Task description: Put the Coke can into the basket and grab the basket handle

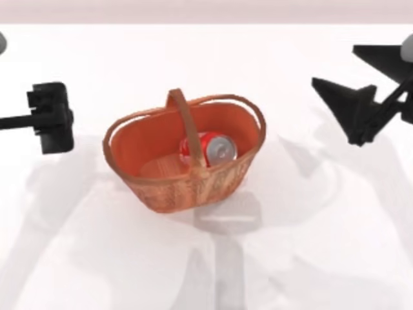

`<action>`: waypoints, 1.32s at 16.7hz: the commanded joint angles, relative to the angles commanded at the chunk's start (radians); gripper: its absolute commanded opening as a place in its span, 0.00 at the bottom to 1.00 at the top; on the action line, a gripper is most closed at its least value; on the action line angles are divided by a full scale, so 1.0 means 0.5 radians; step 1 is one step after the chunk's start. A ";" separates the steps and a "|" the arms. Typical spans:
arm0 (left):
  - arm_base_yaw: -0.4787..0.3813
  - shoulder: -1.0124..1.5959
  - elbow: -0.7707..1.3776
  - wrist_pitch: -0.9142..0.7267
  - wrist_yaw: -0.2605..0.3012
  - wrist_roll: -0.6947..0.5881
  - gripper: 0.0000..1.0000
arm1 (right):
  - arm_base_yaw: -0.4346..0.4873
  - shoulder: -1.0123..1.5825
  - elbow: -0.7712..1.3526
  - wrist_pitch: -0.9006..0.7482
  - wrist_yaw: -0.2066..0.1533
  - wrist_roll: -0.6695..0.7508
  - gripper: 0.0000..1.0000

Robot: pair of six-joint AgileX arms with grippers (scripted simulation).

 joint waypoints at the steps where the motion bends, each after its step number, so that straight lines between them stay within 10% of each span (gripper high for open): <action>1: -0.050 0.180 0.210 -0.123 -0.001 -0.070 1.00 | -0.028 -0.195 -0.107 -0.088 0.096 -0.004 1.00; 13: -0.509 2.207 2.378 -1.422 -0.047 -0.975 1.00 | -0.294 -2.379 -1.105 -1.014 1.086 -0.041 1.00; 17: -0.571 2.595 2.709 -1.662 -0.054 -1.166 1.00 | -0.334 -2.727 -1.248 -1.166 1.249 -0.045 1.00; 22: -0.584 2.677 2.776 -1.715 -0.054 -1.208 1.00 | -0.342 -2.795 -1.276 -1.197 1.282 -0.045 1.00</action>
